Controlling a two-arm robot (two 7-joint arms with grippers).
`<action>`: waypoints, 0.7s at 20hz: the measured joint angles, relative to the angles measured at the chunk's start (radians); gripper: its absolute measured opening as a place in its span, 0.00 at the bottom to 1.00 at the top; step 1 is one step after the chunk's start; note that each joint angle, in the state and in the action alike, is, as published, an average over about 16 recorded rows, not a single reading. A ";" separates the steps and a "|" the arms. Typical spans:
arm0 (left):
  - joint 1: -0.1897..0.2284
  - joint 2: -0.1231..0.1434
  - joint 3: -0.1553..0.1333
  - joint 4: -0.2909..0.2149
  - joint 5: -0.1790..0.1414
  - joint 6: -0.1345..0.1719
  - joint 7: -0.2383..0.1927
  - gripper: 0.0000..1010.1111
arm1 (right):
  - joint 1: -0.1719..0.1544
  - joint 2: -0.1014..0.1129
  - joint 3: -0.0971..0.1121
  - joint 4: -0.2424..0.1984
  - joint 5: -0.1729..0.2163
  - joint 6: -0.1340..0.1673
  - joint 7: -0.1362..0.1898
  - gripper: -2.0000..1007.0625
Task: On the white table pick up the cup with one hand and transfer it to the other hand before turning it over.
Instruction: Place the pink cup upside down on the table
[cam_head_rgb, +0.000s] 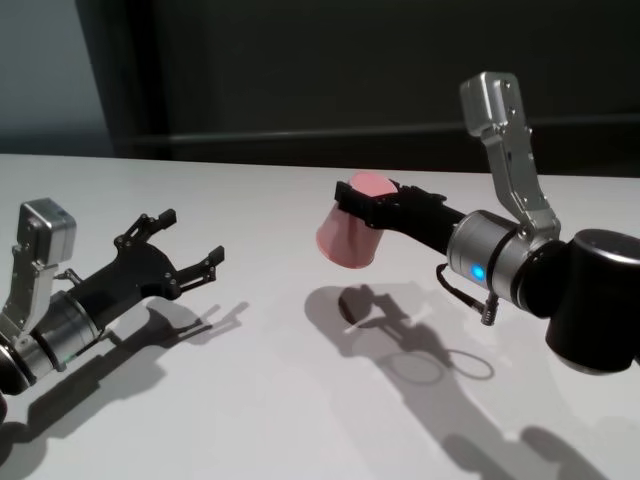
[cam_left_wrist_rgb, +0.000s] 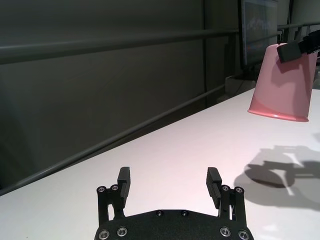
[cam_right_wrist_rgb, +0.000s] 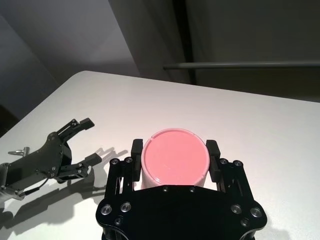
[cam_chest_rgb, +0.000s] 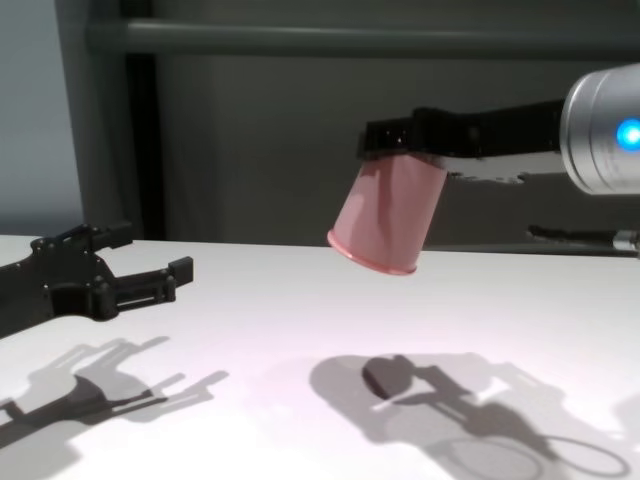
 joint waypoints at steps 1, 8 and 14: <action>0.000 0.000 0.000 0.000 0.000 0.000 0.000 0.99 | 0.000 0.002 -0.003 0.005 -0.007 0.004 0.002 0.73; 0.000 0.000 0.000 0.000 0.000 0.000 0.000 0.99 | -0.003 0.014 -0.024 0.039 -0.055 0.025 0.020 0.73; 0.000 0.000 0.000 0.000 0.000 0.000 0.000 0.99 | -0.003 0.013 -0.036 0.071 -0.090 0.031 0.034 0.73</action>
